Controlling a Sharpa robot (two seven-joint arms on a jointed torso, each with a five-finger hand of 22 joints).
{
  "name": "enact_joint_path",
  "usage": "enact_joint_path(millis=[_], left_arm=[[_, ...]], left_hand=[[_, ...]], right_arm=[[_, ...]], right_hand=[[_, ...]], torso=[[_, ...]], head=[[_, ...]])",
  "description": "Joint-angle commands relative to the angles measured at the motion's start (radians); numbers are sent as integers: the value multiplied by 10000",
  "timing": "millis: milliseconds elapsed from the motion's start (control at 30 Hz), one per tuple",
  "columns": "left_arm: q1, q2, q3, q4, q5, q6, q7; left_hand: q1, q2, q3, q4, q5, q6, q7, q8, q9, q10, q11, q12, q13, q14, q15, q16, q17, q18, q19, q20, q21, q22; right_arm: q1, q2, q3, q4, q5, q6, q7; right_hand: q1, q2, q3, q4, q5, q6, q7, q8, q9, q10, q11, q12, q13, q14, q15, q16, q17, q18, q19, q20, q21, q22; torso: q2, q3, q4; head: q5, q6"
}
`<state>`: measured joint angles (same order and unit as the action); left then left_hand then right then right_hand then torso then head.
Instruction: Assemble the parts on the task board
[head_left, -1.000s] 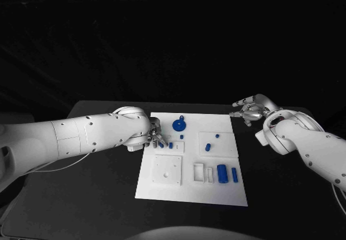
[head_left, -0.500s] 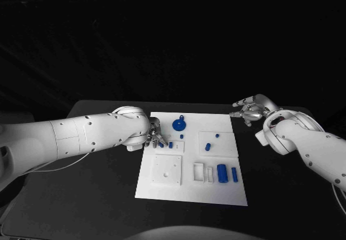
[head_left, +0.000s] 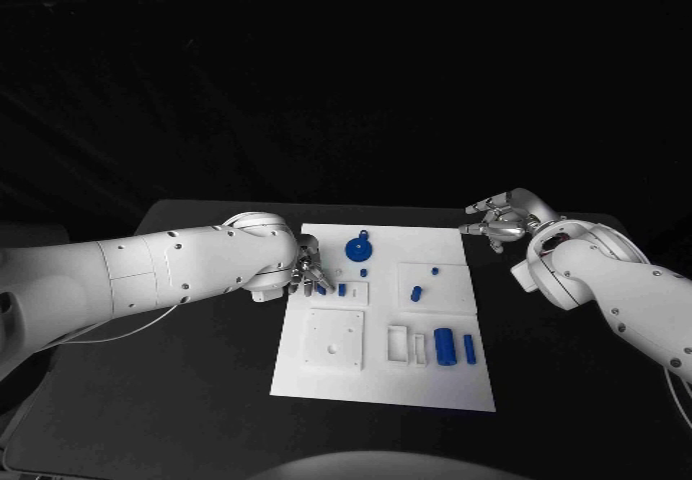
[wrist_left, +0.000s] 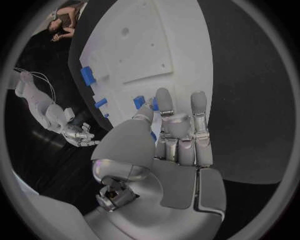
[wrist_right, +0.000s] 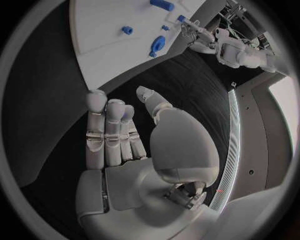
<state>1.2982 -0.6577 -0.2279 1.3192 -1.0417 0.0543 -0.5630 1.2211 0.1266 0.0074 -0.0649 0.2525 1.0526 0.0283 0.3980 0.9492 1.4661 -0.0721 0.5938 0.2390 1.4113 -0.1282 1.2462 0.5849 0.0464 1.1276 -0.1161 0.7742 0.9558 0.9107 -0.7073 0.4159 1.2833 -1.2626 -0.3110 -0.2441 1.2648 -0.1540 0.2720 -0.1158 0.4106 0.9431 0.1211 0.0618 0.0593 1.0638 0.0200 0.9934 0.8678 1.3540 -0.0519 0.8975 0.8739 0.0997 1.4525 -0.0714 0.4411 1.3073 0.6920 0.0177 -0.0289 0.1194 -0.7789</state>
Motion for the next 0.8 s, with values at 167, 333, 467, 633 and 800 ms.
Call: enact_joint_path(millis=[167, 333, 467, 633, 800], left_arm=[[-189, -13, -139, -74, -177, 508, -346], [-189, 5, -140, -80, -188, 488, -346], [-189, 13, -140, -72, -191, 475, -345], [-189, 16, -141, -31, -343, 514, -334], [-189, 14, -141, 1, -427, 554, -333]], left_hand=[[29, 141, 255, -317, -47, 527, -586, 2, 12, 498, -45, 30, 10, 40, 27, -19, -27, 138, 6, 99, -45, 8], [32, 140, 241, -299, -115, 525, -583, -17, -10, 498, -43, 26, 10, 45, 29, -26, -27, 139, 9, 103, -50, 8], [39, 138, 221, -275, -196, 526, -581, -34, -35, 499, -41, 24, 12, 44, 30, -36, -40, 144, 11, 110, -53, 10], [69, 136, 174, -228, -410, 542, -578, -64, -89, 499, -37, 14, 12, 38, 35, -44, -51, 149, 6, 120, -62, 11], [85, 127, 113, -160, -461, 553, -577, -73, -118, 499, -35, 11, 16, 40, 34, -43, -46, 151, 9, 122, -71, 12]], right_arm=[[-10, -1, 4, 4, -42, 123, 62], [-12, 0, 4, 4, -42, 128, 65], [-14, 1, 4, 0, -41, 129, 66], [-18, 2, 4, -9, -36, 132, 70], [-23, 3, 4, -16, -27, 134, 72]], right_hand=[[-65, 67, -47, 31, 43, -38, 41, -28, 3, -67, -27, 23, -8, -94, 4, 16, -15, 166, 14, 22, -57, 439], [-65, 67, -47, 31, 43, -38, 41, -28, 3, -67, -27, 23, -8, -94, 4, 16, -15, 166, 14, 22, -57, 439], [-80, 63, -67, 53, 56, -38, 41, -27, 3, -64, -26, 25, -9, -93, 5, 15, -17, 166, 12, 23, -67, 437], [-93, 63, -81, 71, 64, -34, 41, -26, 4, -66, -26, 24, -9, -93, 5, 15, -17, 165, 15, 23, -62, 438], [-114, 71, -99, 104, 77, -30, 39, -26, 4, -66, -26, 25, -9, -94, 5, 14, -18, 165, 16, 22, -68, 437]], torso=[[-2, 6, -7], [5, 6, -8], [3, 5, -8], [3, 3, -5], [3, 3, -3]], head=[[13, 3], [7, -4], [10, -10], [7, -19], [8, -19]])
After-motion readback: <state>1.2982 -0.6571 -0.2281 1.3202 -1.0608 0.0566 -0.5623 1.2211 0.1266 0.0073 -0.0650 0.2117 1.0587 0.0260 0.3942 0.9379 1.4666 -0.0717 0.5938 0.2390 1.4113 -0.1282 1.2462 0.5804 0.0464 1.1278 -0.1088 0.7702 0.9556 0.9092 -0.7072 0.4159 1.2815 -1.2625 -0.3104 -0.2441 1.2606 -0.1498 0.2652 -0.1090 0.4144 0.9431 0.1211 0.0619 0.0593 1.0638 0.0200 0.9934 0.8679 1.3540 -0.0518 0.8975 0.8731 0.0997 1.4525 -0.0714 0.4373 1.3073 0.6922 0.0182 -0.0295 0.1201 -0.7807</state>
